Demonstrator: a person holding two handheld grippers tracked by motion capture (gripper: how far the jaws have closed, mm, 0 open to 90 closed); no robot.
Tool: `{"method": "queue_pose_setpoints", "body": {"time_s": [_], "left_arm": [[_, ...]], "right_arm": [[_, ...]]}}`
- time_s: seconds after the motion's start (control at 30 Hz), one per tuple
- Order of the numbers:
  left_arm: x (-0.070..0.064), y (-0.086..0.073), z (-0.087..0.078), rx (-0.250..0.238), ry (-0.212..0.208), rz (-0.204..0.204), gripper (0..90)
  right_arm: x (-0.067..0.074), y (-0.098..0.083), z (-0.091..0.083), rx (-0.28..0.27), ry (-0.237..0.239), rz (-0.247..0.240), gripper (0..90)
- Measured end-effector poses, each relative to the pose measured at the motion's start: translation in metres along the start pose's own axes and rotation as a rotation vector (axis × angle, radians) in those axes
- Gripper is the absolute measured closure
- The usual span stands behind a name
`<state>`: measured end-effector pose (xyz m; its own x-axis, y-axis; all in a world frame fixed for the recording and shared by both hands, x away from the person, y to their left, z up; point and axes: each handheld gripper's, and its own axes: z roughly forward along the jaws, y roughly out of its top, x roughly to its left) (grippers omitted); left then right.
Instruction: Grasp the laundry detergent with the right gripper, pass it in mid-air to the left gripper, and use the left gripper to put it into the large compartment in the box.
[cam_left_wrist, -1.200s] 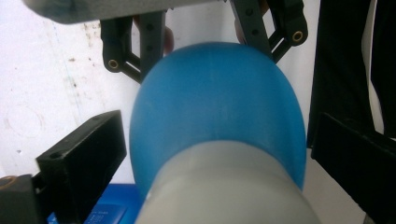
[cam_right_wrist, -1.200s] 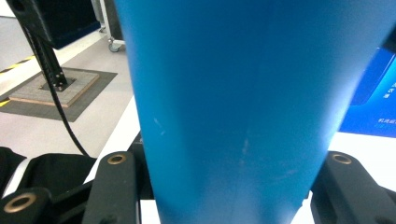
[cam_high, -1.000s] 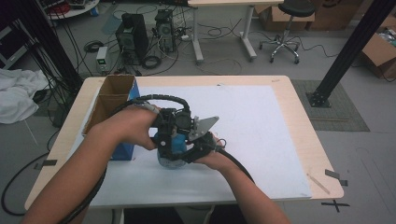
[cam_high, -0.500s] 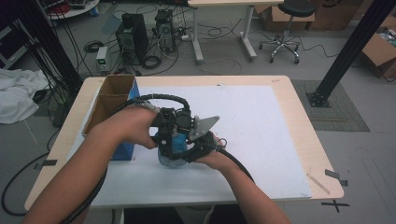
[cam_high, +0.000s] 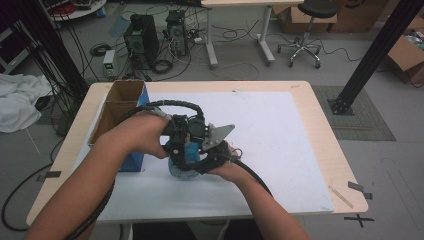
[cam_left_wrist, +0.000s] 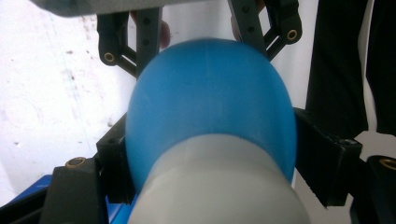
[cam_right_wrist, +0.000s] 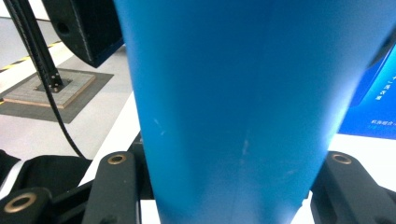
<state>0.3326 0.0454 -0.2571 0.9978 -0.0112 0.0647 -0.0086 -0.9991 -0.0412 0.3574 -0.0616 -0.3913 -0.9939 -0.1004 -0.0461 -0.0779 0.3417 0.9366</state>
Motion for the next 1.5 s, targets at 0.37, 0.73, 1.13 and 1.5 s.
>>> {"method": "queue_pose_setpoints", "body": {"time_s": [0.37, 0.73, 1.13, 1.5], "left_arm": [[0.001, 0.000, 0.000, 0.015, 0.012, 0.001, 33.3], [0.000, 0.001, 0.003, 0.023, 0.029, -0.004, 37.7], [0.002, 0.004, -0.003, 0.048, 0.028, -0.022, 38.4], [0.007, 0.006, -0.003, 0.052, 0.011, -0.035, 38.4]], "right_arm": [[0.001, 0.001, 0.001, 0.006, 0.000, -0.003, 45.8], [0.001, 0.002, 0.003, -0.001, 0.003, -0.010, 46.1], [-0.001, 0.006, 0.000, -0.003, 0.000, -0.017, 44.8], [0.000, 0.009, -0.012, 0.003, -0.028, -0.001, 35.0]]}}
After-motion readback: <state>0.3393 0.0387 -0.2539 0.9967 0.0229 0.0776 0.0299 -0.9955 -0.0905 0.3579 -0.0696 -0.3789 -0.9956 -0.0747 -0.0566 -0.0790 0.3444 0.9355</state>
